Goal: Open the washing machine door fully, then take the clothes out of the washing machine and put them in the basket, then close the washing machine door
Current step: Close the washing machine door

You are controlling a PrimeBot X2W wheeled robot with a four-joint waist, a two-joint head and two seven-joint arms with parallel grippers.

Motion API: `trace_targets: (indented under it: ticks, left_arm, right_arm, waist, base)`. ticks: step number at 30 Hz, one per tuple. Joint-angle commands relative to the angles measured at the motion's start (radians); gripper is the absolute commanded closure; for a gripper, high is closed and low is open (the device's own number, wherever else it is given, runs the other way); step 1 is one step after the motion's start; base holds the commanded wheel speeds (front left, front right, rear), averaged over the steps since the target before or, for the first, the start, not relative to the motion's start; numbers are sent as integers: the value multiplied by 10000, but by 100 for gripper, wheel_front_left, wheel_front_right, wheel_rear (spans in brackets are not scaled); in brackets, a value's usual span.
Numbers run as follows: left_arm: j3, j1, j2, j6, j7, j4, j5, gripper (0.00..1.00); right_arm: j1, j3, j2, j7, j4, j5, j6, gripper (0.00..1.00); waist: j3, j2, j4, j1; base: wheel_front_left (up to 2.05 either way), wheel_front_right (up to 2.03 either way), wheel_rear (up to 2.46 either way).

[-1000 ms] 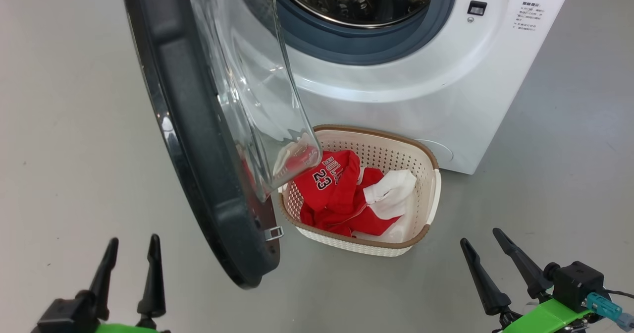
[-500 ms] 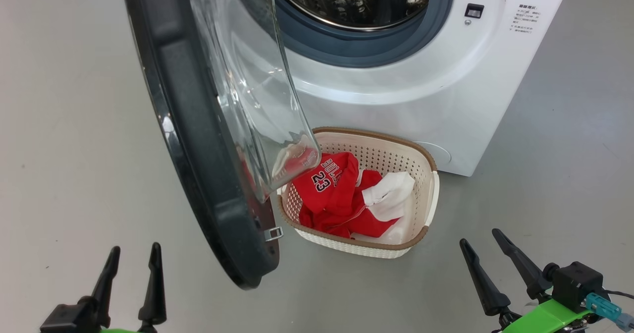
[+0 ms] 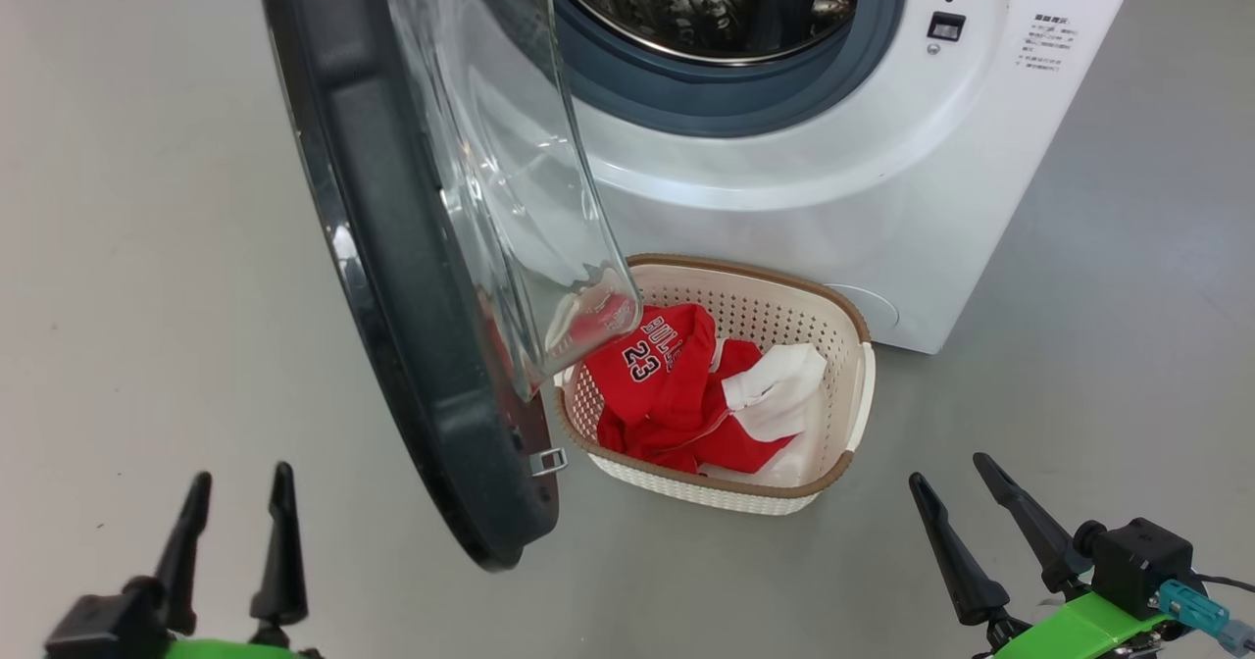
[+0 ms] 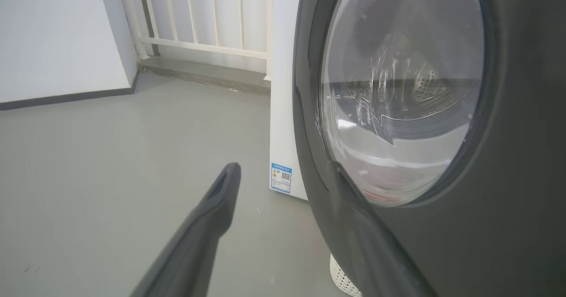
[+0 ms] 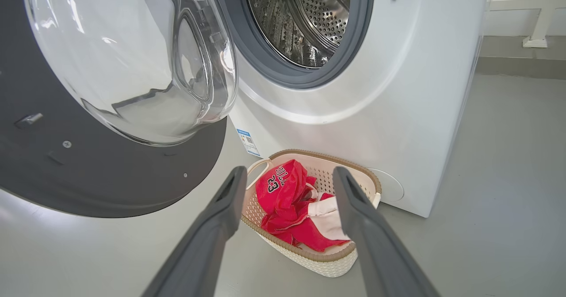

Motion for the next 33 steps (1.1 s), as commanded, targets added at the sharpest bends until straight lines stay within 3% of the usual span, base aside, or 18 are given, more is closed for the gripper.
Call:
trace_targets:
  ticks: [1, 2, 3, 4, 5, 9, 15, 22, 26, 27, 28, 33]
  left_arm:
    - [452, -401, 138, -27, -122, -345, -107, 24]
    - [512, -468, 138, -35, -122, -388, -117, 50]
    - [551, -534, 138, -43, -122, -395, -154, 67]
    - [573, -613, 138, -48, -122, -419, -216, 95]
    - [546, -690, 155, -51, -122, -463, -292, 100]
    - [333, -960, 475, -56, -122, -587, -1056, 100]
    - [12, -1459, 1508, -57, -122, -620, -2917, 100]
    - [-1035, -2206, 3101, -58, 355, -533, -6753, 100]
    - [-1413, -2636, 3986, -58, 1180, -856, -8979, 100]
    - [-1413, -2636, 3986, -58, 1180, -856, -8979, 100]
    - [-1610, -2788, 4371, -58, 1677, -1045, -9910, 100]
    - [-1837, -3113, 5175, -59, 2816, -1718, -11889, 100]
  right_arm:
    - [41, 181, -99, -65, -204, -20, 48, 0]
    - [33, 180, -99, -65, -205, -20, 48, 0]
    - [24, 180, -97, -65, -204, -19, 48, 0]
    - [17, 182, -92, -65, -200, -17, 48, 0]
    - [8, 190, -87, -65, -197, -14, 48, 0]
    - [-15, 211, -59, -65, -170, 0, 48, 0]
    - [15, 222, -21, -65, -138, 14, 48, 0]
    - [-40, 180, -31, -65, -144, 2, 48, 0]
    - [-69, 191, -35, -65, -148, -9, 48, 0]
    - [-69, 191, -35, -65, -148, -9, 48, 0]
    - [-84, 208, -37, -65, -140, -10, 48, 0]
    - [-143, 233, -57, -65, -139, -8, 48, 0]
  waist:
    - [5, 0, 32, 0]
    - [7, 0, 44, 0]
    - [3, 0, 54, 0]
    - [-2, 0, 62, 0]
    - [-6, 0, 65, 0]
    - [-38, 0, 75, 0]
    - [-55, 0, 107, 0]
    - [29, 0, 143, 0]
    - [78, 0, 133, 0]
    - [78, 0, 133, 0]
    - [89, 0, 108, 0]
    - [141, 0, 23, 0]
  base:
    - [0, 0, 0]
    - [0, 0, 0]
    - [0, 0, 0]
    - [0, 0, 0]
    - [0, 0, 0]
    - [0, 0, 0]
    - [0, 0, 0]
    - [0, 0, 0]
    - [0, 0, 0]
    - [0, 0, 0]
    - [0, 0, 0]
    - [0, 0, 0]
